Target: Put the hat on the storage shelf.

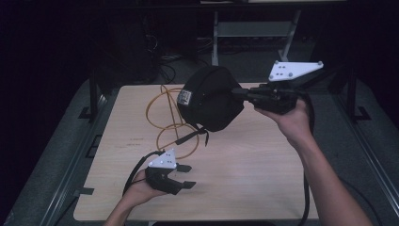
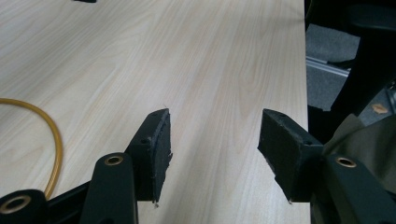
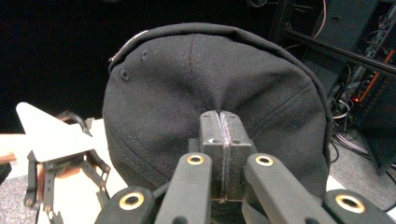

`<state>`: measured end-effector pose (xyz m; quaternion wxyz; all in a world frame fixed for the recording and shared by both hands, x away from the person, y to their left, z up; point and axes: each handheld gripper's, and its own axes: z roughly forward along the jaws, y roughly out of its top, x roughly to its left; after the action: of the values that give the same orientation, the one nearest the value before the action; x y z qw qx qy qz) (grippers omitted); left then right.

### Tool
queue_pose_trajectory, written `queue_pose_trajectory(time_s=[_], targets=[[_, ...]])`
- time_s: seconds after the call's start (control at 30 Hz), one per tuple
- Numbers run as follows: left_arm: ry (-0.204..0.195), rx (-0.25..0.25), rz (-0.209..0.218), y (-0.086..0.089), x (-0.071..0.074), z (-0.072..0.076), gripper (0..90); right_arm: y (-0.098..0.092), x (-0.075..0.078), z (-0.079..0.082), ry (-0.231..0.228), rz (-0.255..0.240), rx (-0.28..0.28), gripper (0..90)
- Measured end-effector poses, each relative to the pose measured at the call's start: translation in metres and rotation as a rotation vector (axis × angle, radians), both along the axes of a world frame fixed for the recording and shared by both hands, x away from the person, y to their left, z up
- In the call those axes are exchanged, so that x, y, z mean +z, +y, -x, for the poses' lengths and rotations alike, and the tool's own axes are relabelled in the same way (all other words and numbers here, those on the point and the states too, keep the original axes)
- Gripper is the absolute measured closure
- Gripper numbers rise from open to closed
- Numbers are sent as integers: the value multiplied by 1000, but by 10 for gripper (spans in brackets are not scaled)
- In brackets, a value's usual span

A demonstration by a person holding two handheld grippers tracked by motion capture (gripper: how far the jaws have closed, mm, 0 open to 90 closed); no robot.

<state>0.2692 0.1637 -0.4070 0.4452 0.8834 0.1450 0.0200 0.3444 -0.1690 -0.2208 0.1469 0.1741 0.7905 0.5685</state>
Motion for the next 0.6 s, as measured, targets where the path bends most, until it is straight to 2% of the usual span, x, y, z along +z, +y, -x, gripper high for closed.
queue_pose_trajectory(time_s=[0.13, 0.17, 0.33, 0.4, 0.47, 0.6], targets=[[-5, -6, -4, -3, 0, 3, 433, 17, 5, -9, 12, 7, 34, 899], [-8, -10, -17, -4, -1, 4, 433, 21, 5, -11, 14, 9, 36, 899], [-20, -22, -38, -6, -3, 5, 433, 47, 10, -23, 27, 45, 66, 899], [-23, -32, -36, -6, -3, 5, 434, 57, 12, -29, 35, 51, 78, 899], [8, -34, -6, -4, -4, 5, 440, 65, 13, -34, 39, 50, 80, 899], [20, -26, 8, -2, -6, 3, 444, 87, 13, -45, 54, 63, 102, 899]])
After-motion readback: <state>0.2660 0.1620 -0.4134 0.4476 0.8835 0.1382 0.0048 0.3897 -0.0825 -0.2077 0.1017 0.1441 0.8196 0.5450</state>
